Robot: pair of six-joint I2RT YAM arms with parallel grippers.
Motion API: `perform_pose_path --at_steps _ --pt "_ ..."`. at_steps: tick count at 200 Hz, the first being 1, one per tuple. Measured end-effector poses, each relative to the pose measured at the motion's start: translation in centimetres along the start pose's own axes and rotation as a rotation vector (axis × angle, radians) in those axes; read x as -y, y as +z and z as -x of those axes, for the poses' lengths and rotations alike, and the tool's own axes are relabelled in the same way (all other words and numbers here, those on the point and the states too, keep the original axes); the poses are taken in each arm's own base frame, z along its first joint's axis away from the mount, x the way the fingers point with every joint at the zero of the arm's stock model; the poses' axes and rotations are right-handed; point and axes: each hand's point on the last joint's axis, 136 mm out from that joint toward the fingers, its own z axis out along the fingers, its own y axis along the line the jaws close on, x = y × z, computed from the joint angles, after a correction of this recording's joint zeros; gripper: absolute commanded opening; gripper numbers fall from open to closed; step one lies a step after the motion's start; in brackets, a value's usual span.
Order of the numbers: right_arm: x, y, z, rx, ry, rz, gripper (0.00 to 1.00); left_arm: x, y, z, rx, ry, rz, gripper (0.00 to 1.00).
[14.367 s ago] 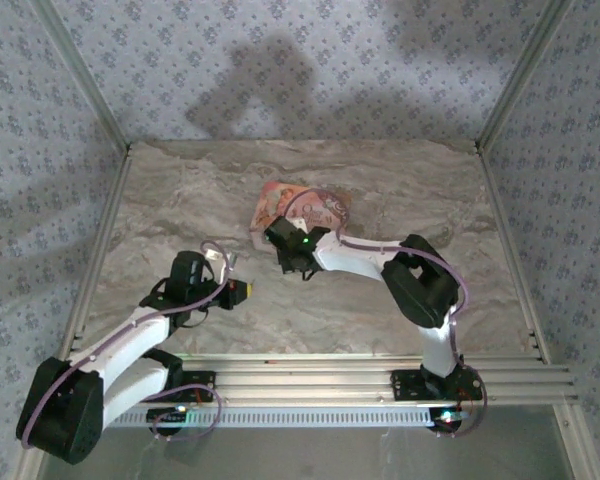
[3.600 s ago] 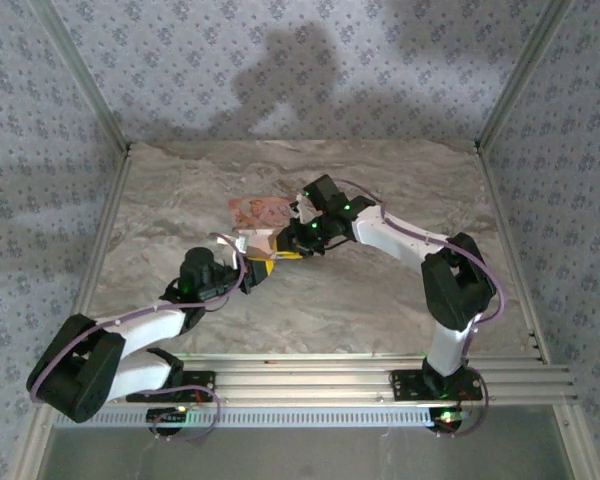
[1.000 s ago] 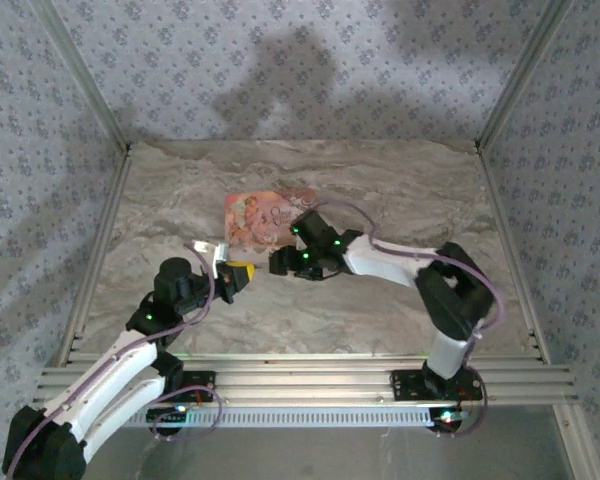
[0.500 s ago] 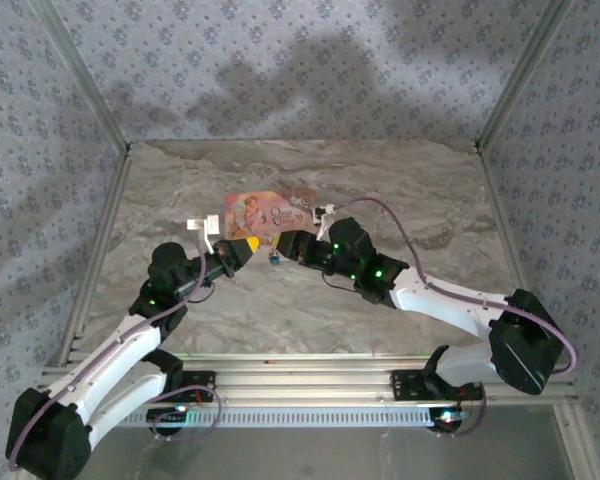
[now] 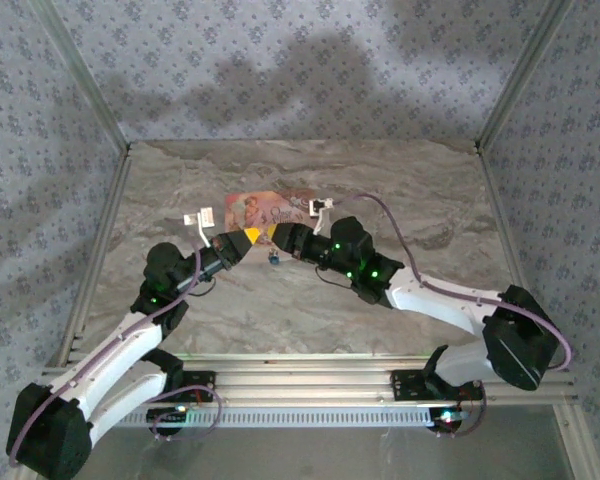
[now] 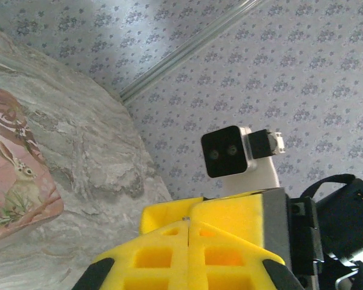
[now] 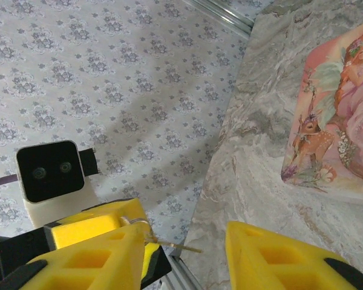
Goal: Unlock the padlock with the key
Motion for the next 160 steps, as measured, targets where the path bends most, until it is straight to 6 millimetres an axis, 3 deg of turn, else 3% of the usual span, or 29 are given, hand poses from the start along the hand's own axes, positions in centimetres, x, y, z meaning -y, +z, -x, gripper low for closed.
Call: perform_pose_path --at_steps 62,104,139,160 --pt "-1.7 0.5 0.3 -0.01 0.007 0.061 0.24 0.3 0.0 0.1 0.001 -0.007 -0.012 0.0" --pt "-2.5 0.7 0.5 -0.012 0.01 0.093 0.0 0.0 0.0 0.2 0.008 -0.01 -0.002 0.0" --pt "-2.7 0.7 0.5 -0.015 -0.022 0.102 0.0 -0.1 0.0 0.2 0.005 -0.008 0.002 0.0" --pt "-2.2 0.8 -0.2 -0.071 -0.099 0.065 0.0 -0.6 -0.3 -0.6 -0.034 0.021 0.034 0.33"
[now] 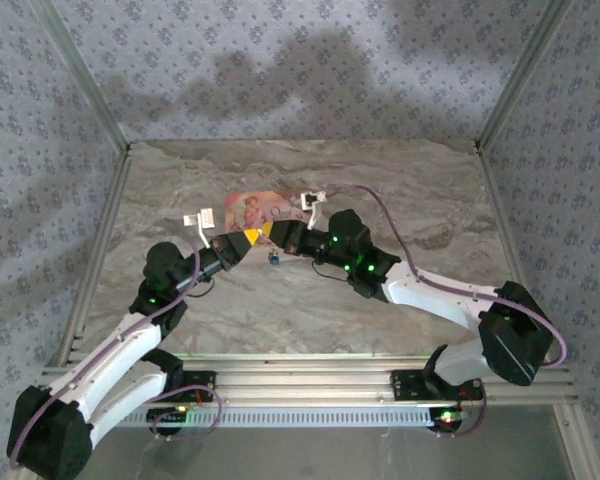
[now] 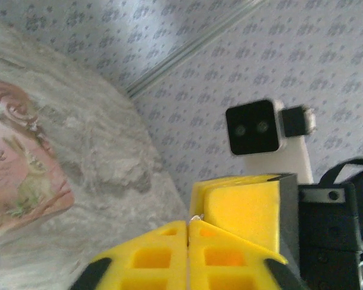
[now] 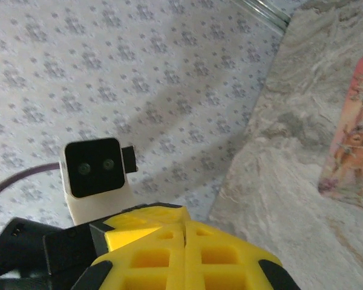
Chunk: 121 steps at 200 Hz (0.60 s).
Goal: Unlock the padlock with the key
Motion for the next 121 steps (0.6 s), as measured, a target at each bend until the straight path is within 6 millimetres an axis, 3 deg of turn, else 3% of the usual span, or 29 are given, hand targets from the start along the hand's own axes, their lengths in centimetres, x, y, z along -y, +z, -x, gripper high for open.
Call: perform_pose_path --at_steps 13,31,73,121 --pt "0.1 0.1 -0.5 -0.066 -0.069 -0.041 0.0 0.0 -0.3 -0.7 -0.047 0.034 0.015 0.42" --pt "-0.7 -0.1 -0.8 -0.156 -0.18 -0.079 0.0 0.4 -1.1 -1.0 -0.094 0.095 0.016 0.46" --pt "-2.7 -2.0 -1.3 -0.322 -0.388 -0.077 0.0 0.6 -1.6 -2.9 -0.229 0.189 -0.047 0.45" --pt "-1.1 -3.8 -2.5 -0.449 -0.419 -0.089 0.0 1.4 -1.8 -4.3 -0.311 0.22 -0.126 0.44"
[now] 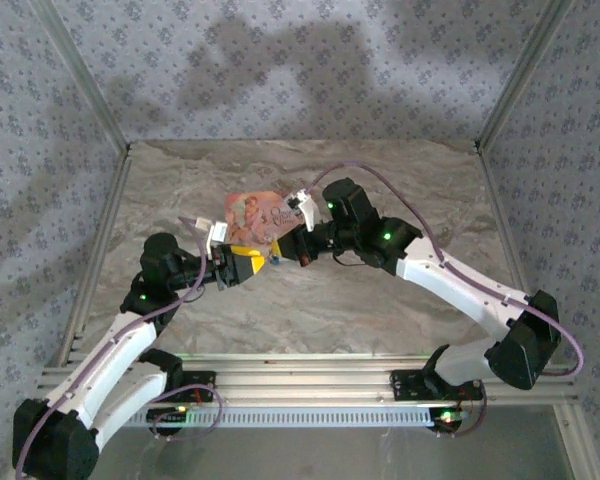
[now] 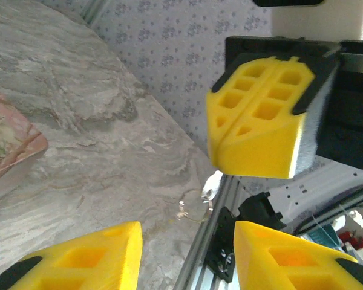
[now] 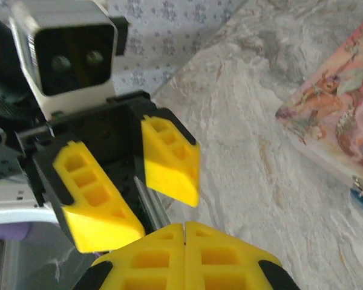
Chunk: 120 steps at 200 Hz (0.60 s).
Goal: Unlock the padlock with the key
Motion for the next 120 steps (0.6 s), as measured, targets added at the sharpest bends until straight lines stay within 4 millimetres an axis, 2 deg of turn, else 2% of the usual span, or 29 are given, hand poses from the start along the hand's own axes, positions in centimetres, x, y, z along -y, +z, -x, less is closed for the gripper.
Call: perform_pose_path --at_steps 44,81,120 --pt "-0.9 -0.3 -0.4 -0.046 -0.014 0.046 0.0 0.8 0.1 0.1 -0.005 0.04 -0.037 0.41" --pt "-1.1 -0.1 -0.2 -0.07 -0.014 0.06 0.0 1.5 1.1 -0.4 -0.029 0.048 -0.075 0.4" --pt "-1.0 0.2 -0.3 -0.079 -0.009 0.069 0.0 1.9 1.3 0.2 -0.007 0.044 -0.096 0.31"
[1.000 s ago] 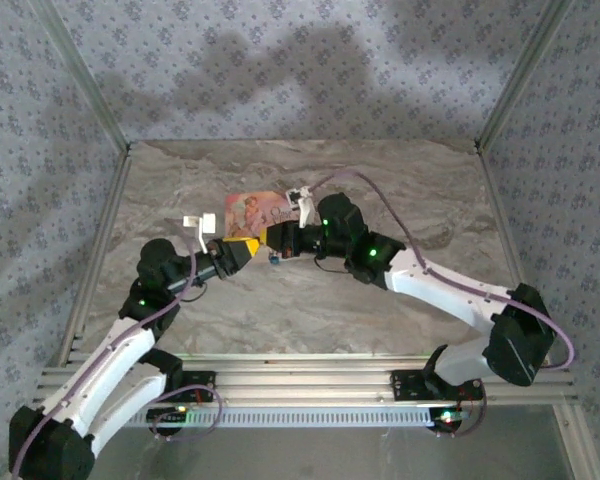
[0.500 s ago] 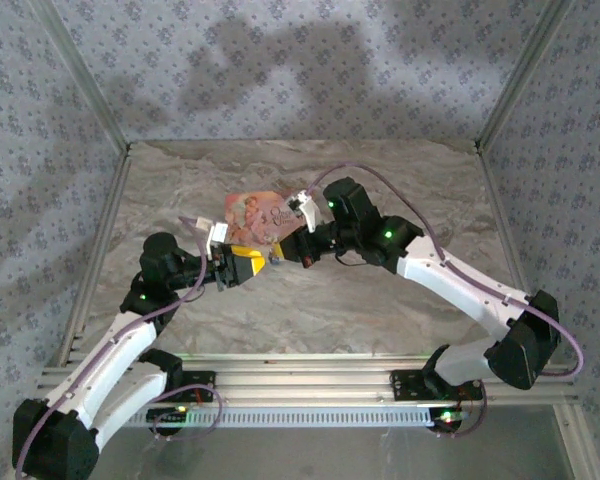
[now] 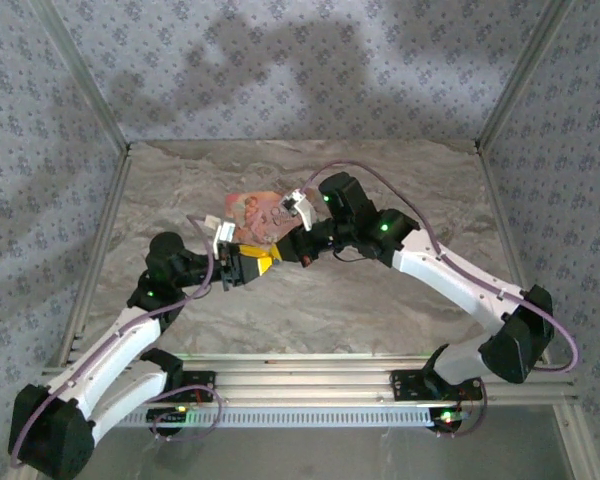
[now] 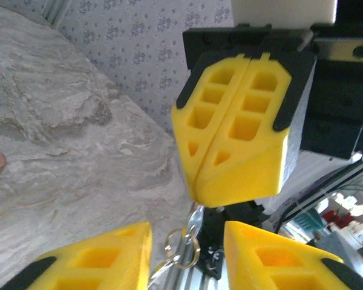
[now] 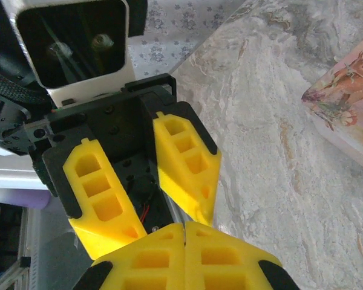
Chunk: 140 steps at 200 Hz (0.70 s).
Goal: Unlock the padlock with the key
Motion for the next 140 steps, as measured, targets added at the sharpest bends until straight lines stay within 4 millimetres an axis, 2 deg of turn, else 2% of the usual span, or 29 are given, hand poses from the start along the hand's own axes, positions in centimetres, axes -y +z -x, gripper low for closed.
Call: perform_pose_path --at_steps 54,101,140 --pt "0.0 0.2 -0.1 -0.008 0.005 0.007 0.0 0.3 0.0 0.4 0.017 0.004 -0.014 0.32" --pt "0.0 0.2 0.1 0.001 -0.002 0.009 0.0 -0.5 0.3 0.0 0.011 -0.015 -0.01 0.32" --pt "0.0 0.0 0.4 0.012 -0.006 0.009 0.0 -0.8 0.3 -0.5 0.007 -0.035 -0.009 0.22"
